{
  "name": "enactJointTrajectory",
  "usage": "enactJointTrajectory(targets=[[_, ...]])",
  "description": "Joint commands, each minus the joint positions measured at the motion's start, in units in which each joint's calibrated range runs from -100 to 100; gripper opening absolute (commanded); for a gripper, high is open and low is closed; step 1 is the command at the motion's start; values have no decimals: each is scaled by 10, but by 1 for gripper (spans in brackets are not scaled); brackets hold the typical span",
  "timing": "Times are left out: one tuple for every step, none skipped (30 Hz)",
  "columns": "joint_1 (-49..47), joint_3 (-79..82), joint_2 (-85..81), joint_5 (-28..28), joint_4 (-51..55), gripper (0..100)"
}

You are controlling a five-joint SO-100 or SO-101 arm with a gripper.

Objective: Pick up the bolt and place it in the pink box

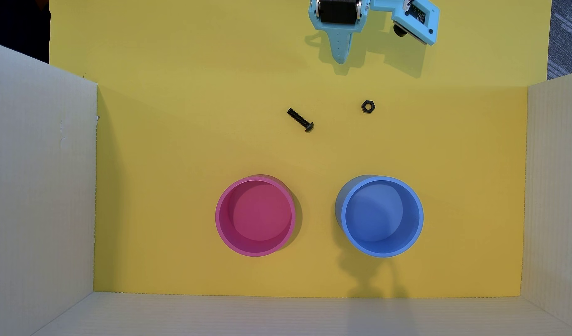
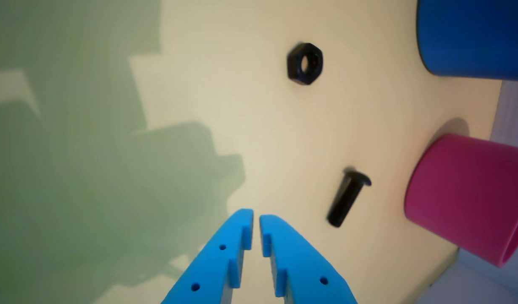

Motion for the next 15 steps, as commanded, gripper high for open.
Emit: enactJointTrajectory(targets=[[-8,1,-1,24,-24,1],[-8,1,-1,24,-24,2],[-8,1,-1,24,-24,2],[-8,1,-1,24,-24,2],[-8,1,-1,24,-24,2],[-8,1,-1,24,-24,2],[-8,1,-1,24,-24,2],[-8,1,-1,24,-24,2],[-8,1,-1,24,-24,2],[-8,1,-1,24,-24,2],[-8,1,-1,24,-24,2],[-8,1,-1,24,-24,2],[-8,1,-1,24,-24,2],[-8,1,-1,24,-24,2],[-8,1,-1,24,-24,2]])
